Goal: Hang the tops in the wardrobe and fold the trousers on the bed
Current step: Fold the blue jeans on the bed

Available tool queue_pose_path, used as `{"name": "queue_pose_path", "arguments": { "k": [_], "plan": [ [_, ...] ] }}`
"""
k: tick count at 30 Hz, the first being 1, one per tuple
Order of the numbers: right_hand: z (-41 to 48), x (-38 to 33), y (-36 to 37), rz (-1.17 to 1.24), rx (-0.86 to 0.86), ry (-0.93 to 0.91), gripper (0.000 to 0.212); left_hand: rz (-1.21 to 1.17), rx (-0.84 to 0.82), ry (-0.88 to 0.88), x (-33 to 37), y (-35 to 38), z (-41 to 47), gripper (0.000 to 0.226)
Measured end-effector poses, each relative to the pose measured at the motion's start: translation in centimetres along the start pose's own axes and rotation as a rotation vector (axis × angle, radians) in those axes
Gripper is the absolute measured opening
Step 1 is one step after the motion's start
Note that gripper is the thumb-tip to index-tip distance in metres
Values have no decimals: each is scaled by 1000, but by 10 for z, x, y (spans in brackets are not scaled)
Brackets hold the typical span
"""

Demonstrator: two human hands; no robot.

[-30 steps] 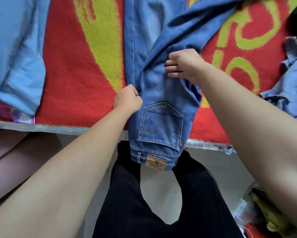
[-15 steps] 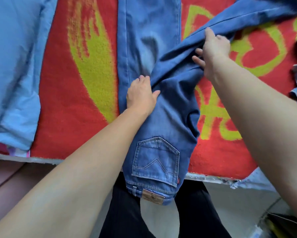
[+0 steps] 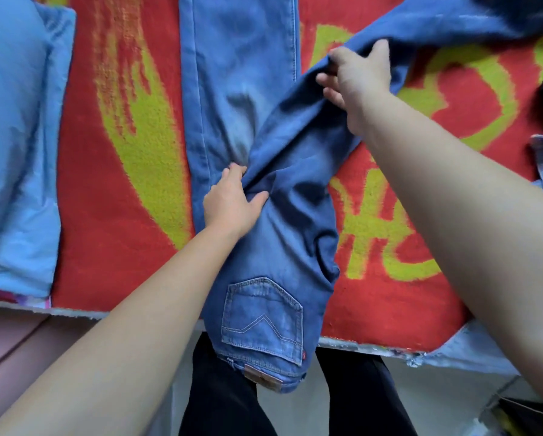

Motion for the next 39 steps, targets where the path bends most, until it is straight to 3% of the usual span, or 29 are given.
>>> {"name": "queue_pose_path", "arguments": {
  "k": [4,9,11,12,14,16,18,21,24,27,30,33,35,37,39],
  "plan": [
    [-7,-39,13,-215,83,-254,10,-448,-3,-155,-15,-30,19,22],
    [-30,-92,80,-727,70,-562,37,-898,-168,-161,-26,-49,17,16],
    [-51,-96,129,-861,-52,-631,36,-1032,-144,-222,-42,-48,16,19],
    [-68,-92,160,-888,-206,-688,31,-1055,-111,-265,-54,-46,18,20],
    [-84,-69,208,-898,-468,-764,21,-1034,-59,-375,-82,-37,23,19],
    [-69,-32,228,-947,-554,-648,51,-966,-65,-477,-103,-24,26,16],
    [-56,-11,226,-1078,-502,-601,67,-938,-97,-487,-109,-17,30,11],
    [-56,-27,201,-886,-272,-743,47,-949,-67,-423,-102,-24,42,17],
    [-70,-35,163,-825,-148,-910,44,-1017,6,-387,-93,-36,61,16],
    [-72,-25,139,-1127,-62,-1104,49,-830,136,-274,-88,-53,86,18],
    [-41,13,128,-1503,-218,-890,62,-610,164,-186,-83,-56,101,21],
    [-26,3,122,-1241,-255,-786,53,-489,187,-180,-79,-59,105,21],
    [-19,-24,112,-929,-95,-727,41,-451,240,-163,-72,-68,109,20],
    [-1,-34,86,-573,120,-436,38,-446,333,-78,-58,-85,120,39],
    [13,-22,71,-152,203,-66,38,-411,445,35,-38,-107,138,62]
  ]
}}
Point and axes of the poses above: each hand's wrist, its own z-axis towards the middle knuckle, its own y-axis out of the palm, x = y × z, the point moved 9 cm from there along z, towards the middle knuckle, and after that the axes turned 8 degrees about x, right-handed, at the moved point
